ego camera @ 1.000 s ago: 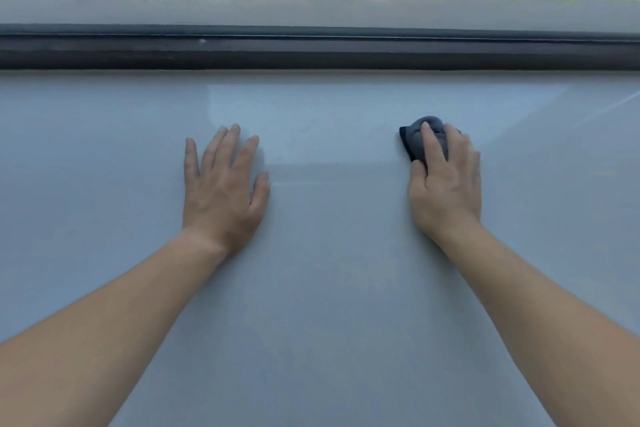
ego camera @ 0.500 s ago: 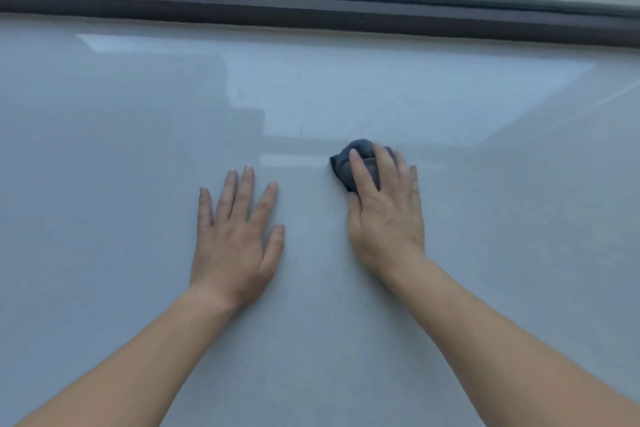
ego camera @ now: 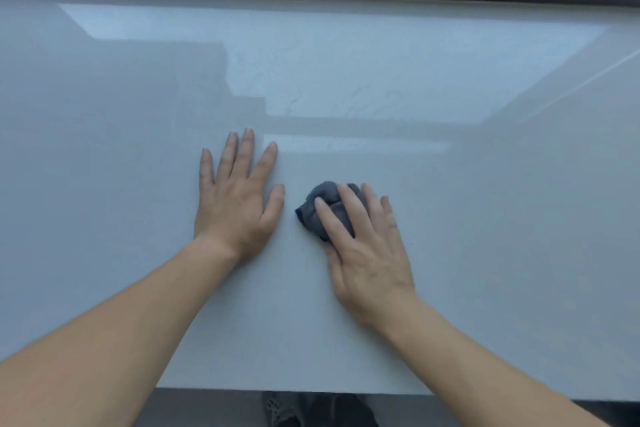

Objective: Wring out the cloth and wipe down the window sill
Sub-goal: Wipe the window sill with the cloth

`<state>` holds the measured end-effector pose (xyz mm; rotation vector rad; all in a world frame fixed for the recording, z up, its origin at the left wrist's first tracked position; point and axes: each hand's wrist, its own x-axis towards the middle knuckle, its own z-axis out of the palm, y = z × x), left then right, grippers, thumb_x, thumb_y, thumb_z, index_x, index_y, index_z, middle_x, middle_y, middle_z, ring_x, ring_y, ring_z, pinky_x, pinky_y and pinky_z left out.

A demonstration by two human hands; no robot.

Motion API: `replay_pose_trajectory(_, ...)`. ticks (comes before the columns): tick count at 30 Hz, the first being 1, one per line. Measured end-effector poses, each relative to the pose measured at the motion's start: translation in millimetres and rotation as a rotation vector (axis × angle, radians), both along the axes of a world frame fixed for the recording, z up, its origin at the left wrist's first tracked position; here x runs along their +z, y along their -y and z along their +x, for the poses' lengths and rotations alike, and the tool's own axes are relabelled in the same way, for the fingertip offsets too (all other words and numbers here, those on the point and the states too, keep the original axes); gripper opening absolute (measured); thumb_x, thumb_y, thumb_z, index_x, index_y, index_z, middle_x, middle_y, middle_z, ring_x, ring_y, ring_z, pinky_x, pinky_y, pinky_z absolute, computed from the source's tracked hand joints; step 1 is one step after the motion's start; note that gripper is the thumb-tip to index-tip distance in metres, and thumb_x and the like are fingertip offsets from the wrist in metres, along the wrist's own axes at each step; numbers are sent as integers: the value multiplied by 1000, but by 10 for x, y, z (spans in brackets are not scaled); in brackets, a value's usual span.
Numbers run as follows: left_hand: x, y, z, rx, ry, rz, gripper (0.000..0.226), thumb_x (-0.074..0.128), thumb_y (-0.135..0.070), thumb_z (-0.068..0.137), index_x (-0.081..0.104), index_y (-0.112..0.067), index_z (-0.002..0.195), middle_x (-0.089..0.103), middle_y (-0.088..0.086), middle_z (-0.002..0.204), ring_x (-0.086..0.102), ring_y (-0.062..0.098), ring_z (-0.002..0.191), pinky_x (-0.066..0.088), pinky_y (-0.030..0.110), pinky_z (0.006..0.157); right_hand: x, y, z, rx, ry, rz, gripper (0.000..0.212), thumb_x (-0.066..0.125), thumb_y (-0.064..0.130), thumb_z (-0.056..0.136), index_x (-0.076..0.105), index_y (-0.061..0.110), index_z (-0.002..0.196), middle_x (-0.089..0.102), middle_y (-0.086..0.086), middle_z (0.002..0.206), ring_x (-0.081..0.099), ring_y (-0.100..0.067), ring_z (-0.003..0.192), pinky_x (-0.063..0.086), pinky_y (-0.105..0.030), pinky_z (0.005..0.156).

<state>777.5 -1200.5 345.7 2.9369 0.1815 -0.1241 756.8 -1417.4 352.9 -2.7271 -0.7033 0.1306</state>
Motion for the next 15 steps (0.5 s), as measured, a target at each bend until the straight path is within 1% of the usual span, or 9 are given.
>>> replay_pose_trajectory(2,-18,3,0,0,9,-4,66,23,-50,94,19,-28,156,3,3,167,-6,18,153,-6,52,121,-26,140,-25,96,-1,-11,62,54,23,89,40,28,149,31,-6,159,25,-40,146,15,-55,122)
replay_pose_trajectory(3,-24,0,-2,0,10,-7,66,24,-50,94,19,-29,156,3,2,167,-7,17,153,-6,51,121,-28,215,63,68,9,-18,60,53,23,90,41,27,149,32,-7,159,25,-39,146,16,-56,122)
replay_pose_trajectory(4,-27,-5,-8,0,10,-10,65,23,-51,94,18,-29,156,3,2,167,-7,17,153,-7,51,121,-22,273,166,-7,7,-29,58,50,23,92,41,27,149,31,-7,159,23,-38,147,13,-55,122)
replay_pose_trajectory(7,-32,-14,-16,-1,19,-24,66,23,-52,94,19,-29,155,3,2,167,-7,16,153,-8,51,121,19,314,378,-335,-12,-21,57,42,23,98,32,28,153,20,-3,163,11,-33,151,0,-50,124)
replay_pose_trajectory(8,-31,-18,-16,0,26,-34,65,23,-52,94,20,-29,155,4,2,167,-7,16,153,-9,51,121,30,245,321,-398,-15,-2,57,42,24,98,30,29,154,19,-2,163,9,-32,151,0,-49,124)
replay_pose_trajectory(9,-29,-20,-17,0,33,-49,65,24,-52,94,22,-29,155,5,3,167,-6,16,153,-9,51,121,34,157,186,-408,-16,11,58,43,25,97,30,29,154,18,-2,163,9,-33,151,1,-49,124)
replay_pose_trajectory(10,-26,-18,-20,-1,42,-64,65,25,-52,94,23,-28,154,6,3,167,-5,17,153,-9,51,121,30,68,-19,-354,-13,25,59,45,25,96,32,29,153,20,-2,163,12,-35,151,4,-50,124)
replay_pose_trajectory(13,9,-12,-37,-17,94,-130,61,30,-48,94,31,-25,151,10,5,166,0,18,153,-8,53,121,4,-54,-724,-13,0,-7,63,53,25,89,36,29,150,27,-4,160,22,-39,148,12,-53,123)
replay_pose_trajectory(15,55,-7,-71,-38,148,-178,55,38,-42,95,40,-21,146,17,7,165,8,21,152,-6,55,121,-6,80,-845,101,2,-37,64,55,24,87,38,29,149,29,-4,159,25,-40,147,16,-54,122)
